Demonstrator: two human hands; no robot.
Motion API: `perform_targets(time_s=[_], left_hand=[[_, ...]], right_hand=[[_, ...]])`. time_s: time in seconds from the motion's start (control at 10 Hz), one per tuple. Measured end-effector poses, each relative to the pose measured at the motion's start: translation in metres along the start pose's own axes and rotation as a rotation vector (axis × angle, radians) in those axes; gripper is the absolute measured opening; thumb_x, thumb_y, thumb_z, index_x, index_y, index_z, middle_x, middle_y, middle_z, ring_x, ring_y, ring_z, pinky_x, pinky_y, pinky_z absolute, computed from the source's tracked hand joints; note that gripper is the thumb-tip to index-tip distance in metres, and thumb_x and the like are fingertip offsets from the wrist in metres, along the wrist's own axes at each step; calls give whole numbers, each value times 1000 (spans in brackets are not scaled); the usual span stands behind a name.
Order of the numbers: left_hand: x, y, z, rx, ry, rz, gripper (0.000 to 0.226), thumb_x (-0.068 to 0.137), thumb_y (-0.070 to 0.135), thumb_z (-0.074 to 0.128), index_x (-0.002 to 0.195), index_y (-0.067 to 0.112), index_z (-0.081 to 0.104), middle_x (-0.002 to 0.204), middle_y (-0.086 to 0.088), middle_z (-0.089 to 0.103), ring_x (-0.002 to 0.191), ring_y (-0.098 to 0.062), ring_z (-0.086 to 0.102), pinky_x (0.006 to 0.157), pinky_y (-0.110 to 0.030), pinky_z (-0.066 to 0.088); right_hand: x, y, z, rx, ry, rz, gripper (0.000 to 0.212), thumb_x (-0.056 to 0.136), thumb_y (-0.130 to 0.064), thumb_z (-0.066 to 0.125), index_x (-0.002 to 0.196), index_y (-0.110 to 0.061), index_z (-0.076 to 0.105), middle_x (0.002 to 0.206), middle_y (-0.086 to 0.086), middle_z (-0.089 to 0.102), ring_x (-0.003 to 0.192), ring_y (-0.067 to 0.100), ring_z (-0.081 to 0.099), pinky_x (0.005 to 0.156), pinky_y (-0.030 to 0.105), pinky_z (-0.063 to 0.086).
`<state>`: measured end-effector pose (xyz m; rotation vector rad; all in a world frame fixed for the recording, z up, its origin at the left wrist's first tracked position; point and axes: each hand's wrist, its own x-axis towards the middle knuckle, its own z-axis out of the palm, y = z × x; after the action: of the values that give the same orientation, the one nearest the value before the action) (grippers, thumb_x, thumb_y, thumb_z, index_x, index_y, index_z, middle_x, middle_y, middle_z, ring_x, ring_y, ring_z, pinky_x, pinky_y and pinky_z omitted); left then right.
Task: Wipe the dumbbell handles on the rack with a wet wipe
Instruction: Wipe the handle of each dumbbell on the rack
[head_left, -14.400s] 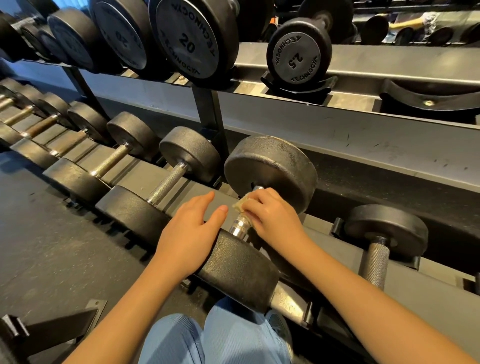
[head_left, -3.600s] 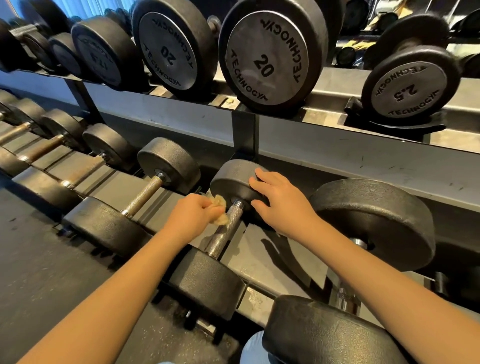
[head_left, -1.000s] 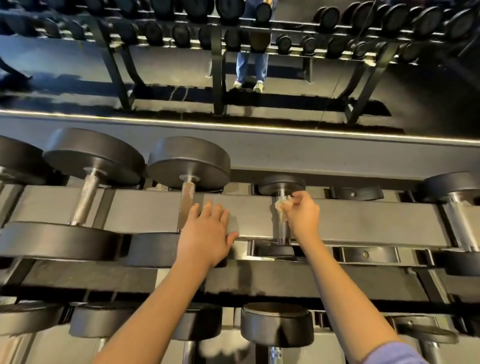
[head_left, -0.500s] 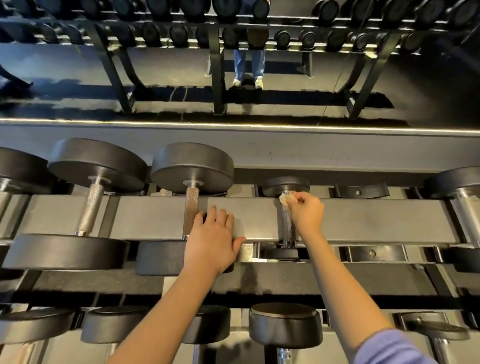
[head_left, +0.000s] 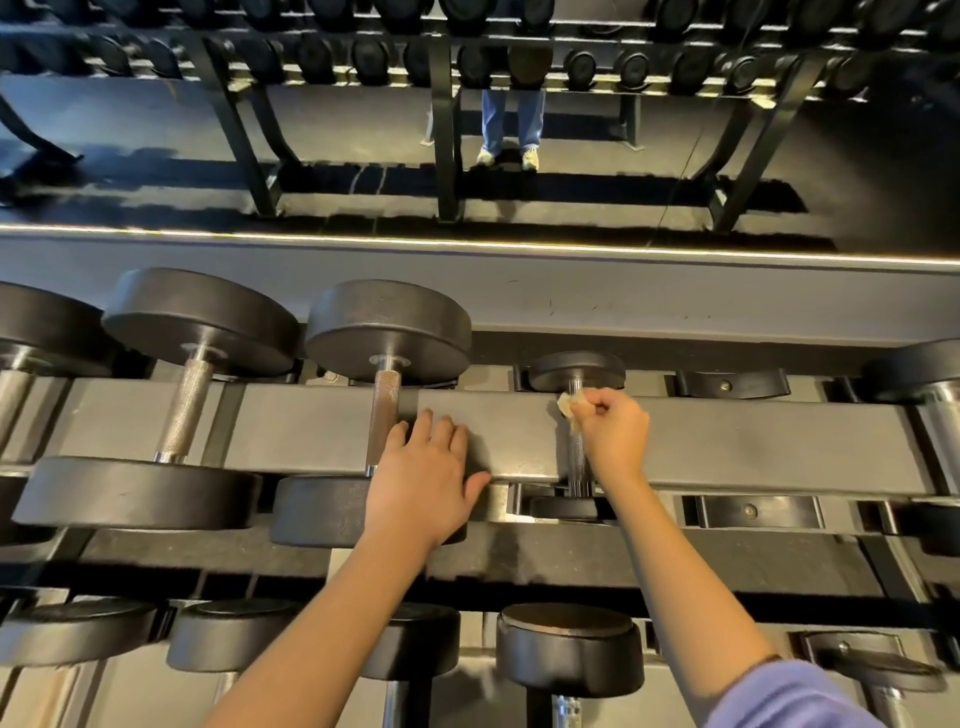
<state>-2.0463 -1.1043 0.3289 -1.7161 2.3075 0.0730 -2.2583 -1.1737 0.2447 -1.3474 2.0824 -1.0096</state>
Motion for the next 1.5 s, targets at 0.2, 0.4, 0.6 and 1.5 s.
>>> perform_targets(time_s=[0.2,0.4,0.6,1.5], left_hand=[[-1,1,-1,5,10,0,65,98,54,19,149,15,22,152,-6,29,143,-27,18,116,-42,21],[-1,1,0,5,9,-2,64,99,54,20,148,14,24,151,-7,31,142,-27,20,114,-43,23],[0,0,1,9,15,-4,64,98,54,20,148,13,24,150,-8,32,142,-27,21,113,-42,24],[0,0,1,-1,72,-21,57,98,52,23,138,13,38,135,-6,46,127,-25,37,103,-39,34]], right_hand=[[-13,5,-9,-270,-136,-330,9,84,-6,66,92,-2,69,99,11,59,85,21,54,73,28,43],[-4,-13,7,-578,-229,-419,26,87,0,56,112,0,65,117,12,59,110,28,47,77,34,49],[-17,1,-10,-561,-308,-437,16,89,-10,59,101,-13,69,108,1,63,103,14,47,72,18,32],[-21,-7,-14,-257,-52,-226,16,89,-13,64,97,-2,72,85,16,68,74,29,63,64,28,42]])
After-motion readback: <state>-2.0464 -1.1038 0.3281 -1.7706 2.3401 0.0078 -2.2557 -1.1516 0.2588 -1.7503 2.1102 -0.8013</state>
